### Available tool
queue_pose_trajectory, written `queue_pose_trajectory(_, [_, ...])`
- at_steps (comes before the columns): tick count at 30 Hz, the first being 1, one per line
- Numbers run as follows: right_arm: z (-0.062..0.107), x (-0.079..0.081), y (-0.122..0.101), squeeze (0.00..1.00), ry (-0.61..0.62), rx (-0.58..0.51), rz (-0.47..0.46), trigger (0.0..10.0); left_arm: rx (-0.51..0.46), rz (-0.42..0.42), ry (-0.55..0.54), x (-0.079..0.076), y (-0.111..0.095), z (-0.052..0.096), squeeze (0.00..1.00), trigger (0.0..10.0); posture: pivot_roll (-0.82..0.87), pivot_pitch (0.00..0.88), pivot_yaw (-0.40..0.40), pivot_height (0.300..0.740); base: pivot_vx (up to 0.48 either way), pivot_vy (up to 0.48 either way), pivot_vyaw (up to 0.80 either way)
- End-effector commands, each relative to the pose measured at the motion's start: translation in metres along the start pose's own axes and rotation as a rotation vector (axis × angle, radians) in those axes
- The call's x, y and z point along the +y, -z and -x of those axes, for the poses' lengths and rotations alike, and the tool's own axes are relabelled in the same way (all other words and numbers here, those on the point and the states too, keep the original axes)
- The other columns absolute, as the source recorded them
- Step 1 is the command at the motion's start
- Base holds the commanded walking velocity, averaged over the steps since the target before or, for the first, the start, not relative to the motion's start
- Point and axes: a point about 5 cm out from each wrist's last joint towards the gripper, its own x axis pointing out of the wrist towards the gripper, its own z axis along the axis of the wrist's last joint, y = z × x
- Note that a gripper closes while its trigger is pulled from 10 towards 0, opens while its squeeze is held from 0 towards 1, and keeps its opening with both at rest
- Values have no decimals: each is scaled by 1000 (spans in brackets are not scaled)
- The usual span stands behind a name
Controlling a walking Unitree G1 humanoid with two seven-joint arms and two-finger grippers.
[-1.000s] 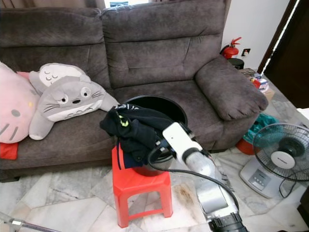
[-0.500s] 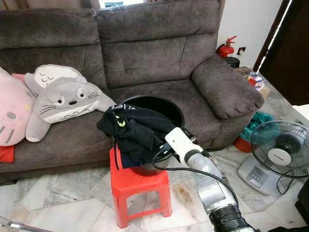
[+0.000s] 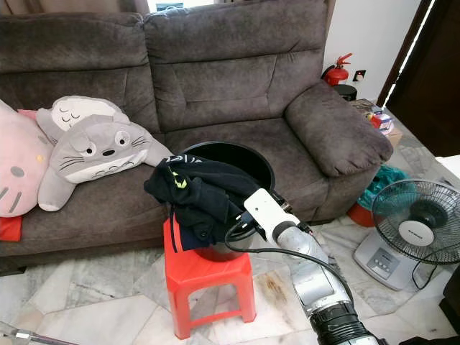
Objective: Hang hanger
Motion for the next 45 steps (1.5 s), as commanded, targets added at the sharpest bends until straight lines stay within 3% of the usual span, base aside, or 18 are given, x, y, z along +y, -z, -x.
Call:
queue_pose_trajectory(1, [-2,1,-3,0,-11,-6,6,10000,10,-26,5,2,2,1,0,10000,-192,0,39,732,0,0,0])
queue_pose_trajectory(13, [-2,1,-3,0,-11,-6,6,10000,10,-26,5,2,2,1,0,10000,-192,0,39,732,0,0,0])
queue_pose_trajectory(17, [-8,19,-34,0,-154,-170,-23,10000,7,-22,9,0,1,0,0,10000,-180,0,27,732,0,0,0])
queue_pose_trajectory(29, [-8,19,-38,0,-167,-193,-27,10000,6,-11,7,-2,1,0,0,10000,-174,0,18,732,0,0,0])
queue_pose_trajectory(33, [-8,17,-31,0,-141,-145,-16,10000,7,-8,9,-3,2,0,0,10000,-177,0,17,732,0,0,0])
queue_pose_trajectory(45, [-11,15,-30,0,-136,-144,-17,10000,7,1,15,-4,2,0,0,10000,-174,0,3,732,0,0,0])
